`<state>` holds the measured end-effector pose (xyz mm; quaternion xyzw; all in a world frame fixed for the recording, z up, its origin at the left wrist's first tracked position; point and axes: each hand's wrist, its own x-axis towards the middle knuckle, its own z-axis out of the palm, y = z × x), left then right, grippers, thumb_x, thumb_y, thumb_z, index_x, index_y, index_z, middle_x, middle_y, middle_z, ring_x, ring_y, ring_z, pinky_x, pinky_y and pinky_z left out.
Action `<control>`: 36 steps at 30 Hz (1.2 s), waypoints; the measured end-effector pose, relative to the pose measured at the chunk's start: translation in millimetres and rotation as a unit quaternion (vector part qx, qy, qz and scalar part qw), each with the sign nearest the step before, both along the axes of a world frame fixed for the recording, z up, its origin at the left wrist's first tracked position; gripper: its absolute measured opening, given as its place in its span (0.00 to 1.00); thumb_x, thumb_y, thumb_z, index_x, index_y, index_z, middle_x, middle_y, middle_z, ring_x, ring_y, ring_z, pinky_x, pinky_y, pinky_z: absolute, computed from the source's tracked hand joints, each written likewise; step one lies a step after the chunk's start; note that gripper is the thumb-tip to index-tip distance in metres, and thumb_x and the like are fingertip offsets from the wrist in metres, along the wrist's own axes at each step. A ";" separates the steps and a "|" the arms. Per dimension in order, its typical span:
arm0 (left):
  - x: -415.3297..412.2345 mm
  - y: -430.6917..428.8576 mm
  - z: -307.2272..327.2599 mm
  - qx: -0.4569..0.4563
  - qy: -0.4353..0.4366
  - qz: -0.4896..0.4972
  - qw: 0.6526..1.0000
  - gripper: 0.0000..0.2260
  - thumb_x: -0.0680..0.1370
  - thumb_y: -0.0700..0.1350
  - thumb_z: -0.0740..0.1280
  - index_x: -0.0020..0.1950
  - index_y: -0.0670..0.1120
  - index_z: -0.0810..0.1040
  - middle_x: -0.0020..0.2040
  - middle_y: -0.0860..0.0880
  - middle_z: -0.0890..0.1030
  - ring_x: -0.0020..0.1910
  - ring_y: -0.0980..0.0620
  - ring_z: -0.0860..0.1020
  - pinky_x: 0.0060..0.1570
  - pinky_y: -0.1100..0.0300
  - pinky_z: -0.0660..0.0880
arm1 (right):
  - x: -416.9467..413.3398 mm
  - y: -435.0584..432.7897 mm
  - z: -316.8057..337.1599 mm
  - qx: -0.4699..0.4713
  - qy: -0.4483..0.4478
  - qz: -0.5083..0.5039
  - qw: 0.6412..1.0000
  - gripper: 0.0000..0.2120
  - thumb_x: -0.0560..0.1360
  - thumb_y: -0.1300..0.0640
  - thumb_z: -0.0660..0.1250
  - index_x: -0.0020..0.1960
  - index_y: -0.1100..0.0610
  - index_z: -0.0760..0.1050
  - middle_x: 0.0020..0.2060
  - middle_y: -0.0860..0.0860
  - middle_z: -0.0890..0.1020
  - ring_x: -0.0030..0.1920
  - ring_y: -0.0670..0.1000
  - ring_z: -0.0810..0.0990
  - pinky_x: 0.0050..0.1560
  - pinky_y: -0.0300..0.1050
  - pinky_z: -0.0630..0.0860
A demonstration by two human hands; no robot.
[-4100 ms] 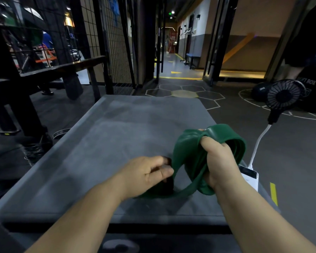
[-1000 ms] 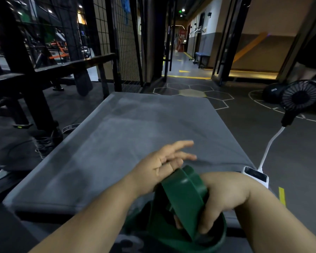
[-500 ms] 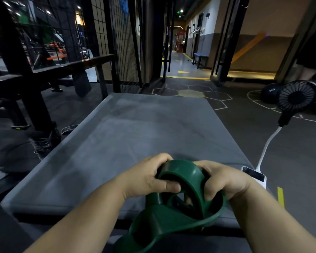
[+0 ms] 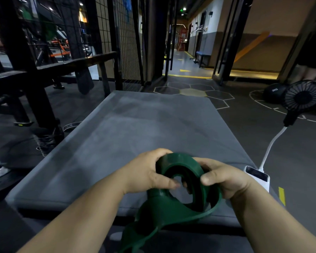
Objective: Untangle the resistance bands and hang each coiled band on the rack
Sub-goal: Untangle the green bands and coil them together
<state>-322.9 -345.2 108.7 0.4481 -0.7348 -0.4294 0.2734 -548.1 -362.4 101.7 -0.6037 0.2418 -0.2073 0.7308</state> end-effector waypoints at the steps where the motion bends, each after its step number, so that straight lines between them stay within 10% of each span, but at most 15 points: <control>1: -0.4 -0.2 -0.4 0.004 0.002 0.006 1.000 0.25 0.66 0.43 0.80 0.60 0.50 0.76 0.51 0.50 0.83 0.51 0.52 0.82 0.52 0.57 0.80 | 1.4 0.1 -1.2 -0.010 0.004 0.007 1.000 0.40 0.64 0.50 0.79 0.67 0.70 0.69 0.54 0.63 0.77 0.54 0.62 0.74 0.56 0.56 0.71; 10: -8.1 -4.3 -7.2 -0.030 -0.050 0.059 0.997 0.18 0.66 0.47 0.79 0.52 0.53 0.77 0.43 0.53 0.82 0.39 0.58 0.79 0.39 0.66 0.75 | 10.6 13.6 20.1 -0.241 0.281 -0.163 0.914 0.30 0.52 0.44 0.79 0.52 0.52 0.79 0.44 0.52 0.84 0.46 0.53 0.83 0.52 0.55 0.78; 22: -2.9 2.3 -1.4 0.075 0.139 0.043 0.987 0.31 0.58 0.48 0.80 0.57 0.46 0.72 0.52 0.44 0.83 0.46 0.52 0.82 0.42 0.58 0.78 | 7.1 8.2 7.1 -0.060 0.008 -0.170 0.984 0.28 0.56 0.59 0.72 0.56 0.68 0.78 0.40 0.63 0.77 0.35 0.54 0.75 0.34 0.43 0.72; 26: -5.0 3.9 0.1 0.061 0.123 0.047 0.989 0.29 0.60 0.45 0.80 0.56 0.45 0.72 0.49 0.46 0.84 0.44 0.51 0.82 0.42 0.55 0.80 | 3.9 8.6 11.2 -0.109 0.101 -0.158 0.976 0.29 0.55 0.58 0.74 0.56 0.64 0.78 0.44 0.61 0.80 0.43 0.57 0.79 0.43 0.52 0.75; 30: -8.6 3.6 1.7 0.012 0.037 0.054 0.998 0.27 0.62 0.41 0.82 0.54 0.47 0.72 0.45 0.53 0.85 0.44 0.54 0.83 0.44 0.61 0.80 | 14.4 10.8 18.6 -0.283 0.294 -0.185 0.894 0.25 0.54 0.48 0.76 0.48 0.58 0.78 0.39 0.56 0.83 0.40 0.53 0.82 0.44 0.55 0.78; 36: -4.4 -0.2 1.3 0.008 -0.084 0.032 0.996 0.29 0.59 0.51 0.83 0.54 0.55 0.73 0.46 0.56 0.83 0.44 0.60 0.81 0.43 0.63 0.77 | 13.9 8.9 7.6 -0.187 0.167 -0.244 0.937 0.22 0.54 0.51 0.80 0.44 0.59 0.79 0.32 0.53 0.79 0.34 0.52 0.78 0.39 0.50 0.73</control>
